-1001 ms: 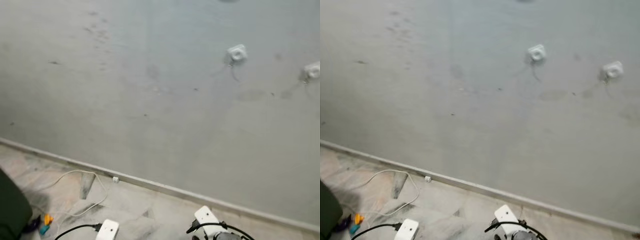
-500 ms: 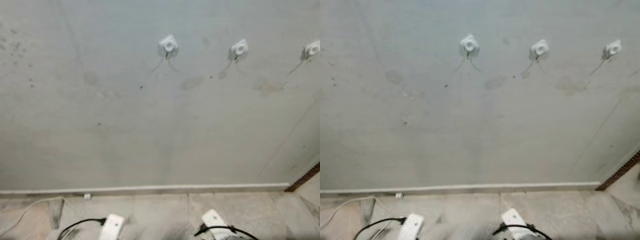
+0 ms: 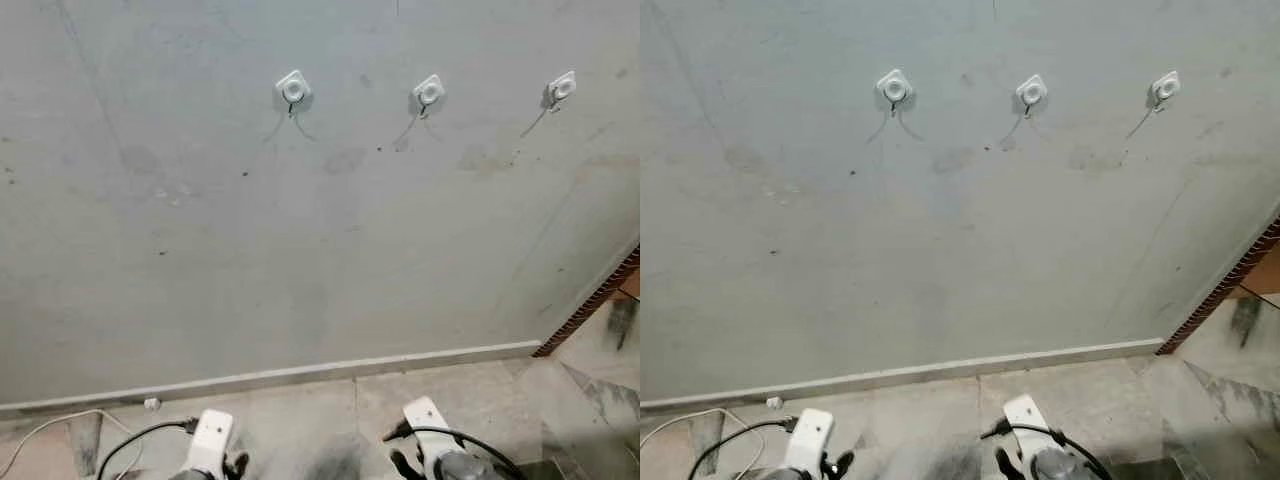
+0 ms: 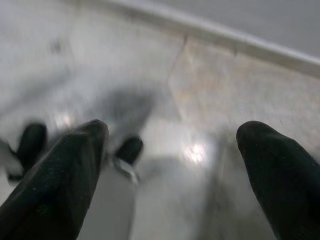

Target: Hang keys on a hook

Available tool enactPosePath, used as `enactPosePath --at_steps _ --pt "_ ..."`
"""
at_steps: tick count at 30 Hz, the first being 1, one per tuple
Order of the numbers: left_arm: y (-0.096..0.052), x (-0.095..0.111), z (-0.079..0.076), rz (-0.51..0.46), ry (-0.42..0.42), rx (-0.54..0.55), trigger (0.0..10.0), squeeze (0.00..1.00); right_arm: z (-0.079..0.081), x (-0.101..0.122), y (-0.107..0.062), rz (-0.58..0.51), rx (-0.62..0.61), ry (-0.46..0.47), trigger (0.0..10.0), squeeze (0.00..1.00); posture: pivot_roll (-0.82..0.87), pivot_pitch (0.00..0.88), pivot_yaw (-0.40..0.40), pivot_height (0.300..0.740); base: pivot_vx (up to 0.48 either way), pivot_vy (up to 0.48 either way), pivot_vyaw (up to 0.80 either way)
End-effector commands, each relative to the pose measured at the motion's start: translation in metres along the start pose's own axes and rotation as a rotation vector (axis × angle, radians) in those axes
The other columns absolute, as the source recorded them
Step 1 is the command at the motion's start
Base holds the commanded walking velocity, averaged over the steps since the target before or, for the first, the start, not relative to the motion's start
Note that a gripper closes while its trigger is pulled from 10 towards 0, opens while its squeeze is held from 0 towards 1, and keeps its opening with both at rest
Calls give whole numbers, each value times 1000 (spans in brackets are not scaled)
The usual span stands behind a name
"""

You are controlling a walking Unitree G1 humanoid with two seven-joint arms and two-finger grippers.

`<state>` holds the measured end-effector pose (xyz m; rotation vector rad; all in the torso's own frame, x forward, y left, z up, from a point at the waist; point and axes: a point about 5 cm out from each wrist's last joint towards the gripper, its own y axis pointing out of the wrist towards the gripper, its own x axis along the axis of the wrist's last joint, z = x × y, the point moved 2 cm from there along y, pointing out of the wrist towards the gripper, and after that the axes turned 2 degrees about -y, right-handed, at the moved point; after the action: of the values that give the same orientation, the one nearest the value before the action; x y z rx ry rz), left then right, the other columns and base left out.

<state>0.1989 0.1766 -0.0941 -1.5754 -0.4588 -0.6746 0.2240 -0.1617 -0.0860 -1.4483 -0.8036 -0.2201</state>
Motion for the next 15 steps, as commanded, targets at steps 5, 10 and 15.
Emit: enactPosePath --at_steps 5,10,15 --pt "-5 31 6 -244 28 29 10000 0 -20 62 -1 -252 -24 95 10000 0 89 15 -48 740 0 0 0" --pt "-30 68 -3 -566 177 63 10000 0 -42 113 -17 -485 -72 105 10000 0 82 43 -51 740 0 0 0" --pt "-59 88 -2 -756 176 134 10000 0 -54 126 -35 -607 -117 148 10000 0 78 63 -51 740 0 0 0"
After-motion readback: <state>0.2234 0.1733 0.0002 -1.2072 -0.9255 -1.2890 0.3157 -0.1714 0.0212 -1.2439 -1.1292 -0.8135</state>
